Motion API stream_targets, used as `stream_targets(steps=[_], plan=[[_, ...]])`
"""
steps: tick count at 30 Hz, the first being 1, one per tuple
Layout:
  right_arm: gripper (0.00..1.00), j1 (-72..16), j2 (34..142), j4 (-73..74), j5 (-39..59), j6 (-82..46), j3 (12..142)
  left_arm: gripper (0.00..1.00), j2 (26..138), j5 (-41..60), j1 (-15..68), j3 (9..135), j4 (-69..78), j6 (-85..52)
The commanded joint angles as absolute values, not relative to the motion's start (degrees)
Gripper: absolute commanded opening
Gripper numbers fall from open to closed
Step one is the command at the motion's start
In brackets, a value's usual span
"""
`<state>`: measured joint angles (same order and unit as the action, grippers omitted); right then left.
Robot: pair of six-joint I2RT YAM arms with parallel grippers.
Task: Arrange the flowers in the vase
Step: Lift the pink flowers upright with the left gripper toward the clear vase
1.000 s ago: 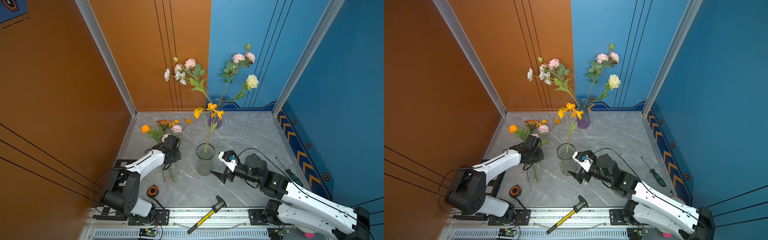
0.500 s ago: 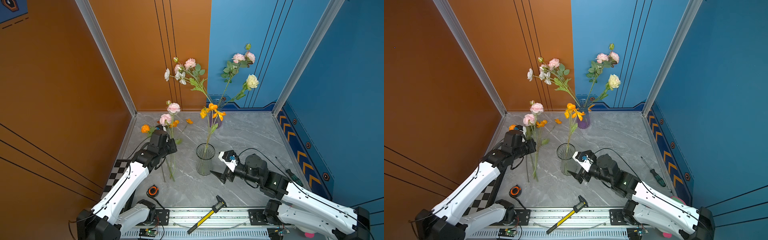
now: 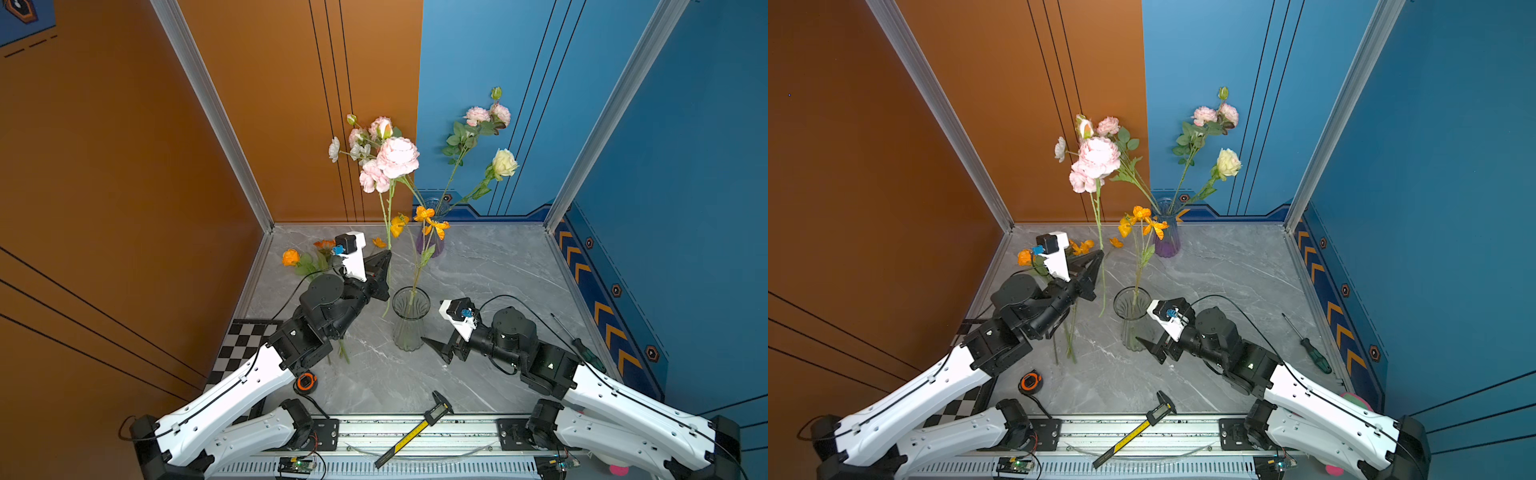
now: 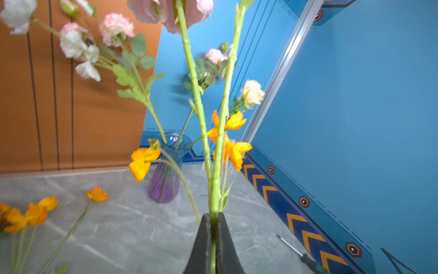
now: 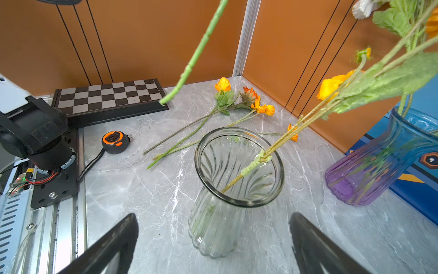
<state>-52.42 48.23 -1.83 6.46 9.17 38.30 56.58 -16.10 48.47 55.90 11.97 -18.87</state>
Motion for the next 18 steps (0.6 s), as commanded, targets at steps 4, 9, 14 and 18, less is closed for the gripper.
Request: stream_targets(steps=[4, 9, 14, 18], plan=[[1.00, -52.0, 47.6, -0.5, 7.0, 8.6, 37.6, 0.00, 62.7, -11.3, 49.7, 56.8, 28.6, -9.2], [1.00, -51.9, 47.1, -0.4, 7.1, 8.6, 37.6, 0.00, 66.4, -1.0, 49.3, 56.3, 29.6, -6.2], [1.00, -51.9, 47.1, -0.5, 7.1, 8.6, 37.5, 0.00, 69.0, 8.6, 48.5, 55.4, 29.5, -5.4], [1.00, -51.9, 47.2, -0.4, 7.1, 8.6, 37.5, 0.00, 69.6, 13.4, 46.5, 52.4, 29.5, -6.6]])
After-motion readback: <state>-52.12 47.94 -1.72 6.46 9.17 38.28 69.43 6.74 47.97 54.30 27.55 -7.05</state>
